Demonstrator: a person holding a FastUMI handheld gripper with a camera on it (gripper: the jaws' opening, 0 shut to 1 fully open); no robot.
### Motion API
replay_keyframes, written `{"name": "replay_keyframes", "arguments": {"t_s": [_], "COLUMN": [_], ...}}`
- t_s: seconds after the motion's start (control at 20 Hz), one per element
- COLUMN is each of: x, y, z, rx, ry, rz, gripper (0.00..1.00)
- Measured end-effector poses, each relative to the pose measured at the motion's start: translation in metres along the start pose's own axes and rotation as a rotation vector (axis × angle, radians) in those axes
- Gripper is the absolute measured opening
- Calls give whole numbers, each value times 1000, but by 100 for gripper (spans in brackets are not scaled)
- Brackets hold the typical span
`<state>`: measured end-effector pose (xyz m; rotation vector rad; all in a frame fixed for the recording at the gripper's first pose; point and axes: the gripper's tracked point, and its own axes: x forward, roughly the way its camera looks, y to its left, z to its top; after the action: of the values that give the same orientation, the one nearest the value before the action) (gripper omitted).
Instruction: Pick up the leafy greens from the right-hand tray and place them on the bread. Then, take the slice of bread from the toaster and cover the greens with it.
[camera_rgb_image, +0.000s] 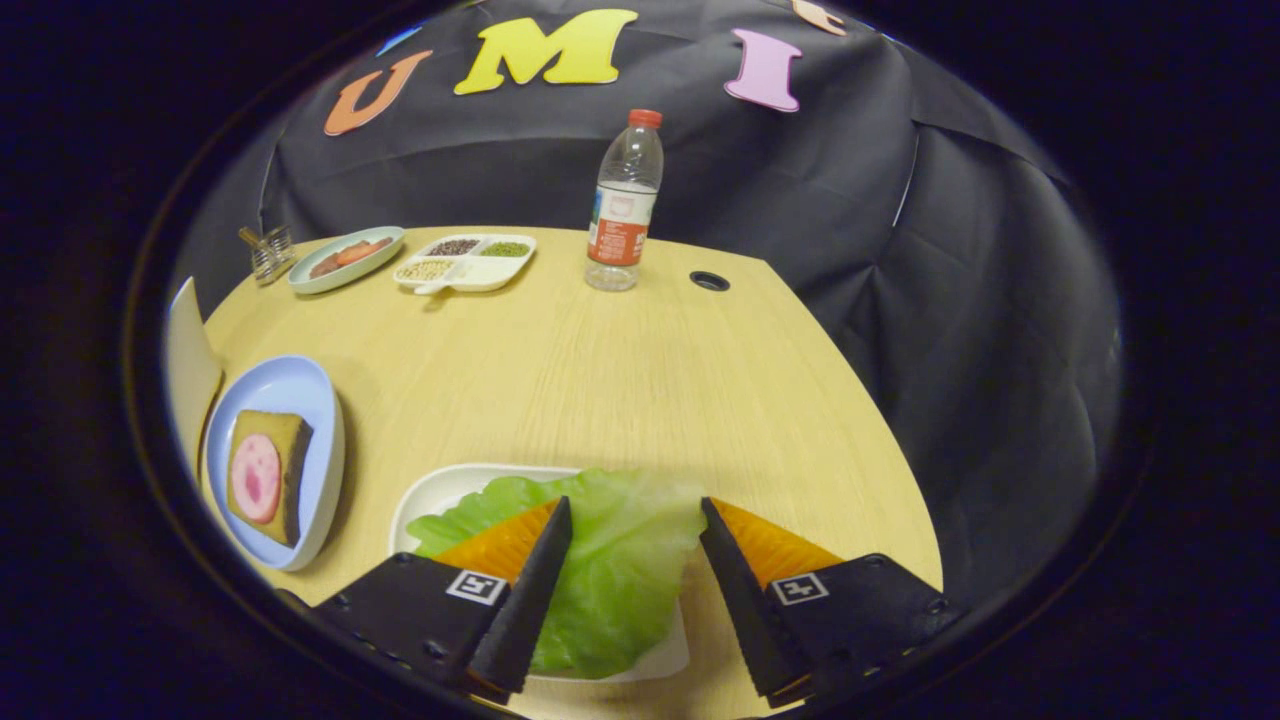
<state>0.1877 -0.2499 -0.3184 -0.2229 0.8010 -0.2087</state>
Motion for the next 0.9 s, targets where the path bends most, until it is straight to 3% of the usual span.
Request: {"name": "replay_keyframes", "arguments": {"t_s": [0.25,0.3,0.6,0.75,0.9], "x": [-9,-13,-48,-45,-44], "y": [-9,-6,21,18,26], "z": [11,10,21,11,-1], "rx": [54,70,90,79,98], "ry": [-17,-18,-68,-38,4], "rz": [-29,-13,137,114,166], "gripper": [11,5,2,1,2]}}
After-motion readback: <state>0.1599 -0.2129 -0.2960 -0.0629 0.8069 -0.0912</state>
